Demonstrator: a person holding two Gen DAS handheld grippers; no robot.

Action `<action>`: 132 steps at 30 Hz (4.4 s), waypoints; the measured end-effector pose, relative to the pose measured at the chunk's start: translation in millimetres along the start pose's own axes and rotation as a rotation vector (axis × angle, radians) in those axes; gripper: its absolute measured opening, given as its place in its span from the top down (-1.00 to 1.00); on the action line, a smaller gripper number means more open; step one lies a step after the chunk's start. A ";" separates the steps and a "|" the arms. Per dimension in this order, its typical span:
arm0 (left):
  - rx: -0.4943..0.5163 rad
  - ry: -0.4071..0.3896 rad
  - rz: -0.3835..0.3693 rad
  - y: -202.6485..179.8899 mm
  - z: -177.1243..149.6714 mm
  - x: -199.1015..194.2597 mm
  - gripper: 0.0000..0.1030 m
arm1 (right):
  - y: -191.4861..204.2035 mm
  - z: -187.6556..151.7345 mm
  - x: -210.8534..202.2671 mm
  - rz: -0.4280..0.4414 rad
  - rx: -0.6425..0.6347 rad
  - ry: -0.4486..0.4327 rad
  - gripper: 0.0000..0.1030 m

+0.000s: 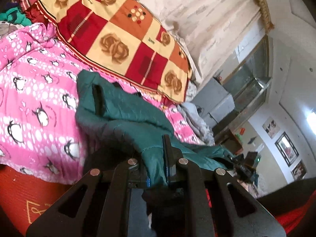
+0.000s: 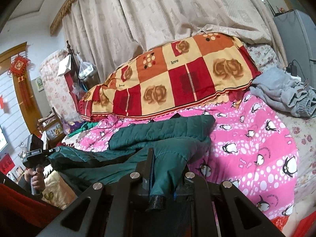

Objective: Fold large clothes

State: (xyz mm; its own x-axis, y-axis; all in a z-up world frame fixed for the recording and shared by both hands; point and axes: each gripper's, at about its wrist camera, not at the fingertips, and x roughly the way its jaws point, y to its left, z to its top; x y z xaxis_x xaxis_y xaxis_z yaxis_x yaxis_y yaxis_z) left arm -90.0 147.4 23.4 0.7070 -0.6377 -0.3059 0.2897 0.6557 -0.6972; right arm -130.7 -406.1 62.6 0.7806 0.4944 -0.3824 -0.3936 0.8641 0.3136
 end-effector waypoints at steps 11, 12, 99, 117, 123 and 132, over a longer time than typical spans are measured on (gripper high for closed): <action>0.143 -0.132 0.171 -16.1 49.0 40.5 0.82 | -6.7 37.0 47.5 -0.063 0.007 -0.087 0.77; 0.160 -0.134 0.183 -18.0 57.8 46.8 0.82 | -8.7 41.4 51.4 -0.066 0.010 -0.091 0.77; 0.184 0.239 0.791 155.5 166.5 389.7 -0.99 | -146.6 99.8 466.2 -0.190 0.131 0.522 -0.55; 0.259 0.186 0.645 82.1 150.6 254.8 -0.99 | -83.0 135.2 324.7 -0.122 0.047 0.338 -0.42; 0.194 0.172 0.597 123.3 91.2 185.8 -0.99 | -119.8 66.8 266.4 -0.040 0.175 0.267 -0.42; 0.123 0.316 0.333 135.1 47.0 215.2 -0.99 | -125.8 11.8 277.5 0.187 0.396 0.259 -0.45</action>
State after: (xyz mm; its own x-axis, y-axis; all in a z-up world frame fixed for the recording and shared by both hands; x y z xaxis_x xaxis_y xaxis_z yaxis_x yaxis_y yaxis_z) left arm 131.6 117.8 -106.2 0.5489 -0.4643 -0.6951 0.1685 0.8759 -0.4520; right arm 141.1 -378.8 -72.7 0.5484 0.6876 -0.4759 -0.2616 0.6816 0.6833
